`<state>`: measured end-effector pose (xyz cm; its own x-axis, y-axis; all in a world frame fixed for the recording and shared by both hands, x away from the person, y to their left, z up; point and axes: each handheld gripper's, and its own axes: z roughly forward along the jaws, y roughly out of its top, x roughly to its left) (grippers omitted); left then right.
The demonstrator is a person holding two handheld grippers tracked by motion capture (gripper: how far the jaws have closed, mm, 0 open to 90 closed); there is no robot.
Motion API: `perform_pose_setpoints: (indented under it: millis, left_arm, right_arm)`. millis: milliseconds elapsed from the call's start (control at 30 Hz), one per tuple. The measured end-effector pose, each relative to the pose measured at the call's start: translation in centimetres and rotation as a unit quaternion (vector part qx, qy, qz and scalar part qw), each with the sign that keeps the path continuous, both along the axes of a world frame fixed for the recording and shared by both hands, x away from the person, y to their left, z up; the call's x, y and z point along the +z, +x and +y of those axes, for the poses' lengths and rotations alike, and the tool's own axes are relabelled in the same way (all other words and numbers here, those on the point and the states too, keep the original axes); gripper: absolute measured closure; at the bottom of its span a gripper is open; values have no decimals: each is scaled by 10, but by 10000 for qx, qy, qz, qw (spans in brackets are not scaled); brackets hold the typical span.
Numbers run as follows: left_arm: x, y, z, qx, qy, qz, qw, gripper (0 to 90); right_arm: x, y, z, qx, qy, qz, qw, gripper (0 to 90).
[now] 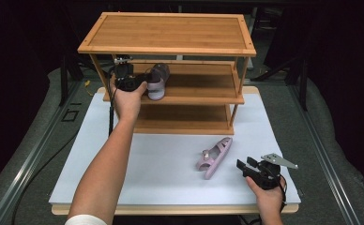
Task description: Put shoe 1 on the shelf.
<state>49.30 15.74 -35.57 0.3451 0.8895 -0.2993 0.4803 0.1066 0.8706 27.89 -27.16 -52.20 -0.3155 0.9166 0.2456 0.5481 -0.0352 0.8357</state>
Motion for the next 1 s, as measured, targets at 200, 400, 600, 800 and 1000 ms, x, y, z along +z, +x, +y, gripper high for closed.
perform_pose_setpoints:
  millis: [200, 400, 600, 800, 1000]
  left_arm:
    - [4, -3, 1, -112, -117, -55, 9999, 622]
    - [11, -12, 3, -157, -132, -176, 9996, 569]
    - [21, -29, 8, -247, -39, -339, 9991, 551]
    - [18, -64, 24, -509, -170, -437, 9976, 554]
    - [-6, -106, 42, -938, -189, -384, 9947, 571]
  right_arm:
    - [0, 0, 1, 2, -17, -3, 10000, 497]
    - [0, 0, 3, 25, -58, 26, 10000, 497]
    - [2, -3, 2, -17, -80, -51, 10000, 497]
    - [7, -5, 6, 10, -216, -171, 9996, 505]
    - [15, -6, 22, 261, -345, -310, 9986, 569]
